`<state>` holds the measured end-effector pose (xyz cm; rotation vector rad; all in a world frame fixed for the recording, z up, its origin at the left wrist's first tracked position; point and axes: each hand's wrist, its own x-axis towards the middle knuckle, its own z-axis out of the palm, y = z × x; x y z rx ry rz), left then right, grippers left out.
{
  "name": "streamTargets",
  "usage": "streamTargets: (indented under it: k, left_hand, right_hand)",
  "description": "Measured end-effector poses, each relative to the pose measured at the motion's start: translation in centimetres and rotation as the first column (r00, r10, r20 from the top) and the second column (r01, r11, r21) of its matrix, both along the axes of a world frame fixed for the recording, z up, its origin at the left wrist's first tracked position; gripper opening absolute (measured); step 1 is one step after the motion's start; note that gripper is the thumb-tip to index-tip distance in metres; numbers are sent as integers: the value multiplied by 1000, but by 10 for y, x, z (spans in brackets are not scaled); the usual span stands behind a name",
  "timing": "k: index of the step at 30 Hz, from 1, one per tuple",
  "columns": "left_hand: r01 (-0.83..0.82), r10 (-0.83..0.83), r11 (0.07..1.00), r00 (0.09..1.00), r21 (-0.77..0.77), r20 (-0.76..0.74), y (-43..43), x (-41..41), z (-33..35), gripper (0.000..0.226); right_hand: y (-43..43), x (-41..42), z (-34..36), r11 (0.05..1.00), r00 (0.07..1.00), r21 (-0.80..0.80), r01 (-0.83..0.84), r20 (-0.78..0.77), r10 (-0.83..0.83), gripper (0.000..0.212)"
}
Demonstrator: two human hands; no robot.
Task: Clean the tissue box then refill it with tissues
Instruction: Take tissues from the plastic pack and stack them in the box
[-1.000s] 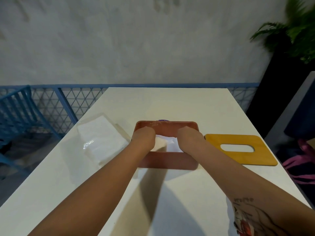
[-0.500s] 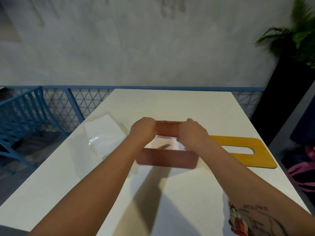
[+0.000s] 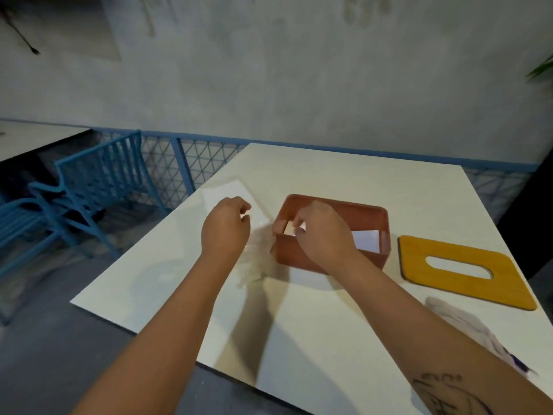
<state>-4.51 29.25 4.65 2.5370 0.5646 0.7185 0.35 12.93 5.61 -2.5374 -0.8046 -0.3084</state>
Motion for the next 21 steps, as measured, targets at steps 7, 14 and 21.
streamTargets:
  k: [7,14,21]
  left_hand:
    - [88,-66,985,987,148,-144,22,-28,-34,67]
    - [232,-193,939,966,253,-171,48,-24,-53,52]
    - [205,-200,973,978,103,-58,84,-11,-44,14]
  right_hand:
    - [44,-15,-17,944,974,-330,-3,213,78,10]
    - [72,-22,-30,816,948,-564,-127,174,268,21]
    - [97,-20,-42,925,977,-358,-126,119,179,27]
